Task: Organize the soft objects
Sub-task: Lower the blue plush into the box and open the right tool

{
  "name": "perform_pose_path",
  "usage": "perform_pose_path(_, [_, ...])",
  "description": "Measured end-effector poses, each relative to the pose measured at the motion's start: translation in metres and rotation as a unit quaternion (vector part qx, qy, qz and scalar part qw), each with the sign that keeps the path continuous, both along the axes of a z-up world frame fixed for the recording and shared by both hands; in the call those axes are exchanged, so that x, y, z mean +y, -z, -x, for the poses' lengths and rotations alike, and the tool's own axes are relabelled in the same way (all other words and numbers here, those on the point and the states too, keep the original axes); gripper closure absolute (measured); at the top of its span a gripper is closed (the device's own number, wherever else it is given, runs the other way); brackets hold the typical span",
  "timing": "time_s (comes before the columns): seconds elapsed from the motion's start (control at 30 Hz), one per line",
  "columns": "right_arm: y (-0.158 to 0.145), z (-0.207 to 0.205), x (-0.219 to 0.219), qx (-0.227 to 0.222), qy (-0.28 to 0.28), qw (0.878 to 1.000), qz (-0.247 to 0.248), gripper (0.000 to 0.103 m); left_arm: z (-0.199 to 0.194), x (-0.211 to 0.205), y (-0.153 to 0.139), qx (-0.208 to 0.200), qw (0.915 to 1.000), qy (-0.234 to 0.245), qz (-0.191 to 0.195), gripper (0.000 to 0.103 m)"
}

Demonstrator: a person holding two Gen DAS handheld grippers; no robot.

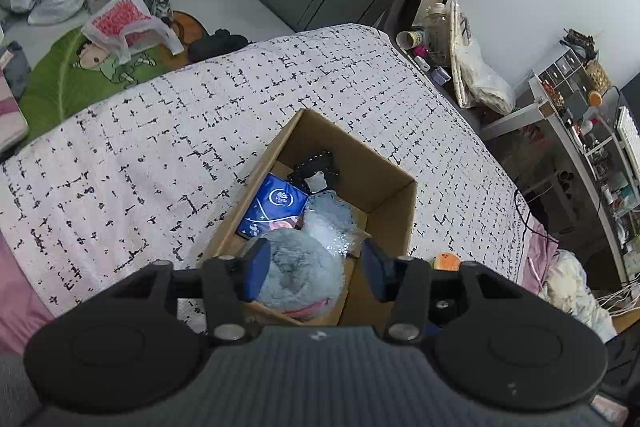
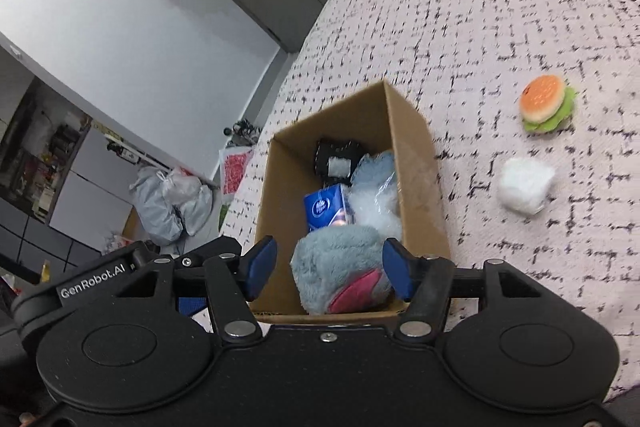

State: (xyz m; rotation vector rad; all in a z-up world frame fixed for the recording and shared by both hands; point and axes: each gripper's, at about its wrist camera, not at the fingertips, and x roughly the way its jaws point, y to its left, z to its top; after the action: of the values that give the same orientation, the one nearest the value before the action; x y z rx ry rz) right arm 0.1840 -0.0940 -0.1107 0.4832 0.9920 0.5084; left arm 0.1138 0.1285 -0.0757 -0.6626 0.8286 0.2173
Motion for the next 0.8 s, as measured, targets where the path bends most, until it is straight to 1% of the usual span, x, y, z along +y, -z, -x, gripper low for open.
perform_pose_path(0.13, [-0.004,0.0,-0.017,-0.008,0.012,1.0,0.0,0.037,0.0,-0.013,-0.006,0.004,0.9998,-0.004,-0.017,0.034])
perform_pose_path(0.2, [-0.005,0.002,-0.026,-0.011,0.02,1.0,0.0,0.034,0.001,-0.019,-0.009,0.002,0.9997,-0.007,-0.023,0.03])
perform_pose_path(0.27, [-0.007,0.002,-0.036,-0.013,0.025,1.0,-0.002,0.024,0.001,-0.026,-0.012,0.003,0.9995,-0.009,-0.031,0.027])
perform_pose_path(0.37, [-0.011,0.004,-0.05,-0.027,0.028,0.999,-0.001,0.017,-0.001,-0.038,-0.016,0.002,0.9992,0.0,-0.041,0.022])
perform_pose_path(0.4, [-0.012,0.004,-0.055,-0.03,0.03,0.999,-0.001,0.016,-0.002,-0.041,-0.017,0.005,0.999,0.004,-0.045,0.016])
perform_pose_path(0.43, [-0.013,0.004,-0.06,-0.031,0.031,0.999,-0.001,0.015,-0.002,-0.045,-0.018,0.011,0.9987,0.004,-0.049,0.013])
perform_pose_path(0.5, [-0.014,0.004,-0.068,-0.032,0.035,0.999,-0.001,0.014,-0.001,-0.052,-0.021,0.007,0.9982,0.0,-0.059,0.013])
perform_pose_path(0.57, [-0.015,0.004,-0.077,-0.035,0.041,0.999,-0.001,0.009,0.0,-0.059,-0.024,-0.001,0.9978,0.005,-0.066,0.012])
perform_pose_path(0.6, [-0.015,0.004,-0.082,-0.037,0.045,0.998,-0.001,0.007,-0.001,-0.062,-0.025,-0.004,0.998,0.009,-0.063,0.01])
perform_pose_path(0.67, [-0.015,0.005,-0.091,-0.041,0.053,0.998,-0.002,0.0,-0.001,-0.068,-0.028,-0.01,0.9982,0.015,-0.057,0.007])
perform_pose_path(0.77, [-0.016,0.004,-0.105,-0.044,0.06,0.997,-0.003,0.0,-0.003,-0.079,-0.031,-0.018,0.9976,0.019,-0.063,0.001])
perform_pose_path(0.8, [-0.016,0.003,-0.109,-0.044,0.061,0.997,-0.003,0.0,-0.003,-0.082,-0.032,-0.022,0.9976,0.02,-0.064,0.0])
